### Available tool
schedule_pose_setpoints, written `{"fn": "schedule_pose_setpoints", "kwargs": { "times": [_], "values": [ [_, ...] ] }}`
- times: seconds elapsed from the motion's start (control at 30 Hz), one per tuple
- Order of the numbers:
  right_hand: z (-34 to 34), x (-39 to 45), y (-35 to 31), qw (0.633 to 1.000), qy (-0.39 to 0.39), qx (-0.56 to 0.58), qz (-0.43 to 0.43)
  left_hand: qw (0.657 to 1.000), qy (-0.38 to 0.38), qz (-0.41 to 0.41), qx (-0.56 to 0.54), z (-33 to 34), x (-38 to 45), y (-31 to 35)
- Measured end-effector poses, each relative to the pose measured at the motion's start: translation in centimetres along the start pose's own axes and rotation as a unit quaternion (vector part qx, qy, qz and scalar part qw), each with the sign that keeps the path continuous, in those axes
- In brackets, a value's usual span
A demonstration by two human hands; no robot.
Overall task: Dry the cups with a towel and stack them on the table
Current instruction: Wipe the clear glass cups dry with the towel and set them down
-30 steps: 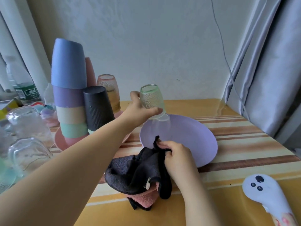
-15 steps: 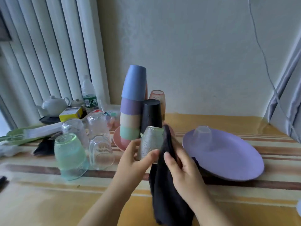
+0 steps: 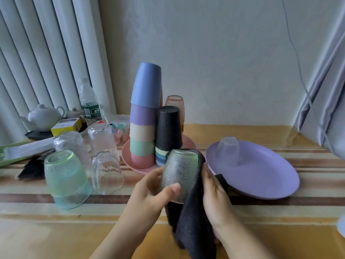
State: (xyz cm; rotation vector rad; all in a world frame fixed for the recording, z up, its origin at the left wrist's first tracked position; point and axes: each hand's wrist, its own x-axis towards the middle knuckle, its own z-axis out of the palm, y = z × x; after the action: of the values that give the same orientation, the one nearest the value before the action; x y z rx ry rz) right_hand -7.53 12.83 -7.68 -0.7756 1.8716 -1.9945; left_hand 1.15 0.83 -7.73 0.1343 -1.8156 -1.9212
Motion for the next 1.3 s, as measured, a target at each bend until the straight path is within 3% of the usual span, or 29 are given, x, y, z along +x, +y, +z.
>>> {"fn": "schedule_pose_setpoints", "kwargs": {
  "times": [0.1, 0.17, 0.43, 0.6, 0.8, 0.97, 1.2, 1.3],
  "values": [
    [0.8, -0.4, 0.3, 1.0, -0.019, -0.005, 0.02, 0.993, 0.092, -0.027, -0.071, -0.7, 0.4, -0.5],
    [1.1, -0.5, 0.5, 0.999, -0.028, -0.029, 0.02, 0.989, 0.096, -0.035, -0.102, -0.7, 0.6, -0.4],
    [1.2, -0.3, 0.7, 0.997, -0.011, -0.061, -0.047, 0.993, 0.11, -0.005, 0.039, 0.3, 0.1, -0.5],
    [1.9, -0.7, 0.9, 0.996, -0.034, -0.025, -0.081, 0.982, 0.086, 0.034, 0.164, 0.2, 0.2, -1.4],
    [1.8, -0.8, -0.4, 0.994, 0.008, -0.018, -0.111, 0.989, 0.004, 0.048, 0.143, 0.7, -0.2, -1.3],
    [0.6, -0.4, -1.0, 0.999, 0.027, 0.023, -0.031, 0.992, -0.051, 0.035, 0.109, 0.8, -0.5, -0.4],
    [1.5, -0.7, 0.2, 0.998, -0.054, -0.017, 0.012, 0.99, 0.111, -0.046, -0.079, -0.6, 0.4, -0.6],
    [1.8, -0.9, 0.0, 0.997, -0.065, -0.028, -0.012, 0.989, 0.135, -0.026, -0.062, -0.7, 0.7, -0.6]
  ]
}}
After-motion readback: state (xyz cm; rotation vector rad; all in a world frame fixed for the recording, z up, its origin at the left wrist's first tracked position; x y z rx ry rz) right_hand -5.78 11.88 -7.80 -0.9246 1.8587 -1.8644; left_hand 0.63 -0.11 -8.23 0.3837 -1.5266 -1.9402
